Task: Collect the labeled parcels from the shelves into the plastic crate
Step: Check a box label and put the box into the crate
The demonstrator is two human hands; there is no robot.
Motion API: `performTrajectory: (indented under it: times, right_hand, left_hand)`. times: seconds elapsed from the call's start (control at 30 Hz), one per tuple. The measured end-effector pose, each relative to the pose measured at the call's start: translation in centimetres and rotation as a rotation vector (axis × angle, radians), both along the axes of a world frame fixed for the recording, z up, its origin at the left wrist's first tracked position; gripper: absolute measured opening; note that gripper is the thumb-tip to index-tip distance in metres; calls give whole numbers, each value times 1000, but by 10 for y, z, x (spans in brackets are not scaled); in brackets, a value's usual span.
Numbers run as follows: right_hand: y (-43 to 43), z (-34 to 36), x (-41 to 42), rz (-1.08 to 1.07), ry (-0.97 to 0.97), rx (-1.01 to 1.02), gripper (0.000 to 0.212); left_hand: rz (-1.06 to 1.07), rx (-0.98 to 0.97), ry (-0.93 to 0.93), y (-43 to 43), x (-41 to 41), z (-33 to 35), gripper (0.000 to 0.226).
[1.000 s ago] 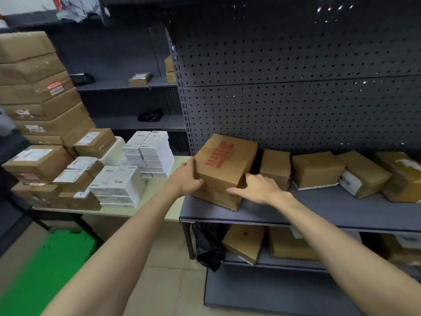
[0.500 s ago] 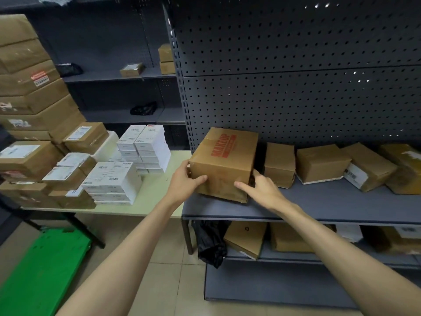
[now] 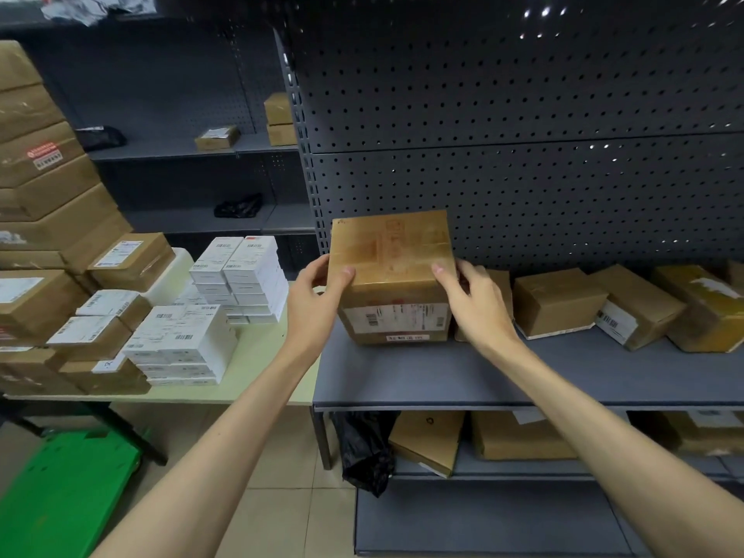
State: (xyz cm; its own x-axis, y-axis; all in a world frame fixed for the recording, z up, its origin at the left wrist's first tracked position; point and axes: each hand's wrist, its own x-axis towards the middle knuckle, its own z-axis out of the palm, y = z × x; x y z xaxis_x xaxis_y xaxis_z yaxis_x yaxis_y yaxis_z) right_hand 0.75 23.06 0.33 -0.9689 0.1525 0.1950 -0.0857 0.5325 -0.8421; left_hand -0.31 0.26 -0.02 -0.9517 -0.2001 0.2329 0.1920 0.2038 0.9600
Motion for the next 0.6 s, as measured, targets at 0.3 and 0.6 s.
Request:
performTrajectory:
  times: [0.3,0.6]
  right_hand:
    - [6,-13,-11,27,-102,-25,68]
    - [15,-41,-4,126,-214,-55,88]
  left_hand:
    - [-66,-63,-91,0,4,-8,51]
    - [-235,-317,31,-11,-1,-14,70]
